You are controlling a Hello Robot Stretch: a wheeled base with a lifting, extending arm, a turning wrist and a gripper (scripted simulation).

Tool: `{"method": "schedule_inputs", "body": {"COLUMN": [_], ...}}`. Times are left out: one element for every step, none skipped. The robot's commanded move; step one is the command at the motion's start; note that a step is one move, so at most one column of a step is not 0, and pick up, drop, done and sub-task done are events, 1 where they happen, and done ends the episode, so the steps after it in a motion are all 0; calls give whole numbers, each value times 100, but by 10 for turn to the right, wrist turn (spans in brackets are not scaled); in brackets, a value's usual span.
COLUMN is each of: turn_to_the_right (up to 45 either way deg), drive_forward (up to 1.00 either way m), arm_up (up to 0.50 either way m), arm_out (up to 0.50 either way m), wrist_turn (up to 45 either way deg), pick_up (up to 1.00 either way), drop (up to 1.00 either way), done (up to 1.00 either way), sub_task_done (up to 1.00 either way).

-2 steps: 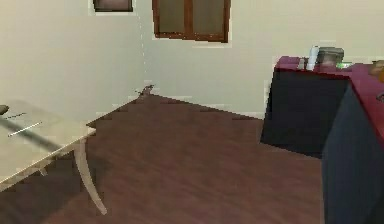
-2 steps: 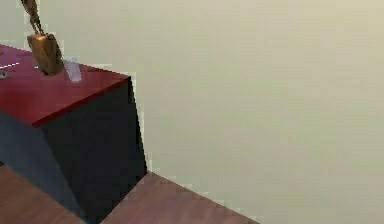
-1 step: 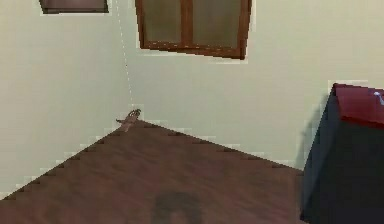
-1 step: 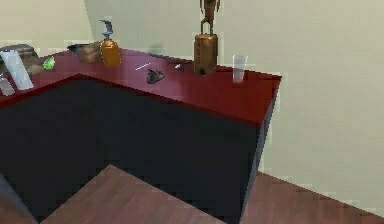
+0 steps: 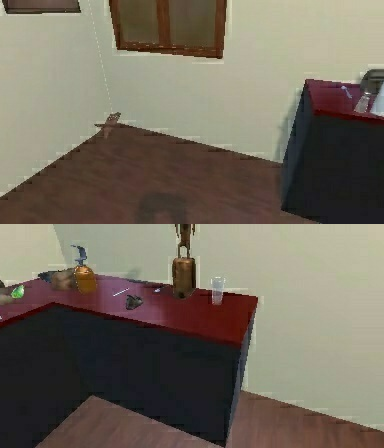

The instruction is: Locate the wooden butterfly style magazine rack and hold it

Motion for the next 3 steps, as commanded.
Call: {"method": "schedule_inputs", "body": {"turn_to_the_right": [0, -330, -30], "drive_forward": [20, 0, 0], "arm_up": [0, 0, 0], "arm_out": [0, 0, 0], "wrist_turn": [0, 0, 0], "pick_up": [0, 0, 0], "drop": [0, 0, 0], "done": [0, 0, 0], "sub_task_done": [0, 0, 0]}}
